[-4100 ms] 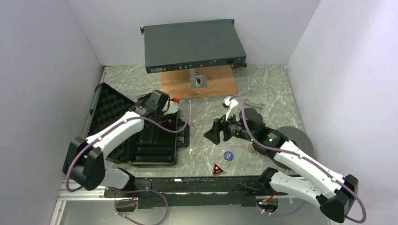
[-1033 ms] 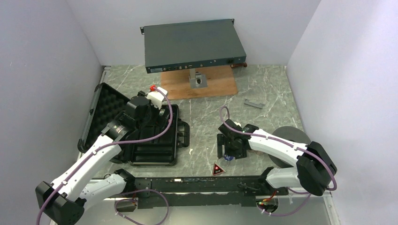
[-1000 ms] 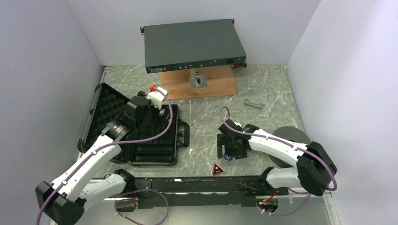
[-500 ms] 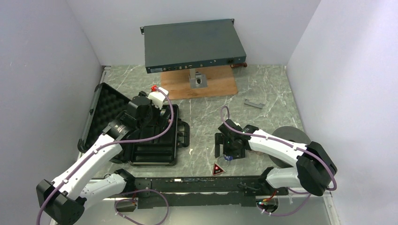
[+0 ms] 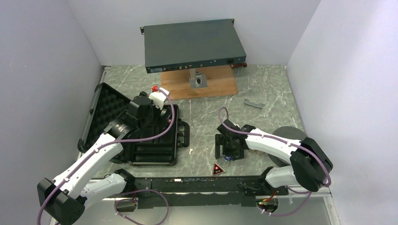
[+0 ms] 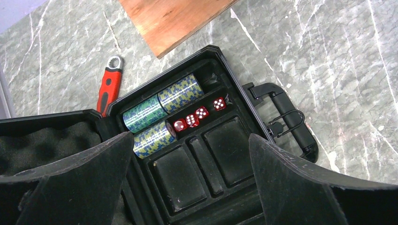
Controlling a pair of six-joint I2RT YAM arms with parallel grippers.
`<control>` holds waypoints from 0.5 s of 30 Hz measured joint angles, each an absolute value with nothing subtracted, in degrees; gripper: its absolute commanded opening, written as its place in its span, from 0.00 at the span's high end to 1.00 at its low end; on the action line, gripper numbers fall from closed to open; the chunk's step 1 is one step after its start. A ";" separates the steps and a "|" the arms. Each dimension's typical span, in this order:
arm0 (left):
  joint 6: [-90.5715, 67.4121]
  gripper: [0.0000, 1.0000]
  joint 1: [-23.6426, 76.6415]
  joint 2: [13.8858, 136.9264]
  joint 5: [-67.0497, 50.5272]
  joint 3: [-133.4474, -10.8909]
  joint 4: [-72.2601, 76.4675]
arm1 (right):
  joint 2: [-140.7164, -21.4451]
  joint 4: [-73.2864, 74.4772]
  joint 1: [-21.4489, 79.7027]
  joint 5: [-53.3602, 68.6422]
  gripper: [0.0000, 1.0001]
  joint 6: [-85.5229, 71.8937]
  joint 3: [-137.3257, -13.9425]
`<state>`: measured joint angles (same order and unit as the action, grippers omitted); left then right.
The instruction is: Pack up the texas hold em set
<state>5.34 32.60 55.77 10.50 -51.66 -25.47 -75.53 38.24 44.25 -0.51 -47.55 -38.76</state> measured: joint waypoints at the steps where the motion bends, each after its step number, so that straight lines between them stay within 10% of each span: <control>1: 5.34 0.01 32.60 55.77 10.52 -51.66 -25.47 | -75.70 38.26 44.34 -0.47 0.16 -47.55 -38.76; 15: 5.34 0.01 32.99 55.77 10.55 -51.66 -26.00 | -77.45 38.63 45.60 -0.21 0.22 -47.35 -39.13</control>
